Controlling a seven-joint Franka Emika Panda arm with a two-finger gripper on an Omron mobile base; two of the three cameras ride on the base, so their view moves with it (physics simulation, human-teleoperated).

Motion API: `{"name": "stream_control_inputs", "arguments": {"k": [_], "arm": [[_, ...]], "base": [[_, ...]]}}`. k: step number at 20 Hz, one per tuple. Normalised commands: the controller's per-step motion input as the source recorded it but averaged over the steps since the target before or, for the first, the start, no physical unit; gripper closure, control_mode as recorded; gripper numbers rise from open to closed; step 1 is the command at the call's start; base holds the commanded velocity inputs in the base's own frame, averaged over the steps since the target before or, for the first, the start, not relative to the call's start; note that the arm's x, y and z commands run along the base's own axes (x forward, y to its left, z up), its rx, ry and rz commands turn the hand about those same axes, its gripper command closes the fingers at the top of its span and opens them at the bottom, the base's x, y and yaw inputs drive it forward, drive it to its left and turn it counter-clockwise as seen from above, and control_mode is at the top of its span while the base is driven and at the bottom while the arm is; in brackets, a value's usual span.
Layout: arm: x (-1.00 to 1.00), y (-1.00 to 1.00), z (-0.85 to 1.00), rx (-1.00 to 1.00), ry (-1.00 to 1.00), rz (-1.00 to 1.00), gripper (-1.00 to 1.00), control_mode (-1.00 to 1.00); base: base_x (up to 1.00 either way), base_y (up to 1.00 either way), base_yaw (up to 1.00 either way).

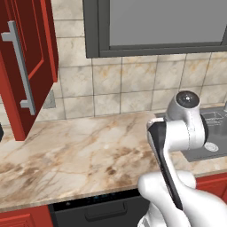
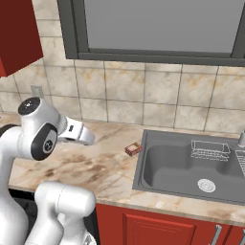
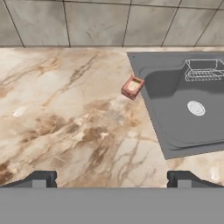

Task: Locate and retrieve the bar soap and bar soap from the cabinet. Place them next to the sink.

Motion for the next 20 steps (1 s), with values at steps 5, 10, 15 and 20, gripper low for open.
{"name": "stream_control_inputs", "arguments": {"k": [5,10,15,20], "arm": [[-0.29,-0.04,0.19,0.01,-0.12,-0.01,-1.00,-1.00],[-0.35,-0.03,0.33,0.07,-0.10,0.00,-1.00,-1.00],[-0.40,0.01,0.55,0.01,0.00,0.01,-1.00,-1.00],[-0.60,0.05,0.23,0.00,-0.10,0.00,-1.00,-1.00]], "base": [[0.00,0.00,0.00],[0.00,0.00,0.00],[0.00,0.00,0.00],[0.00,0.00,0.00]]}}
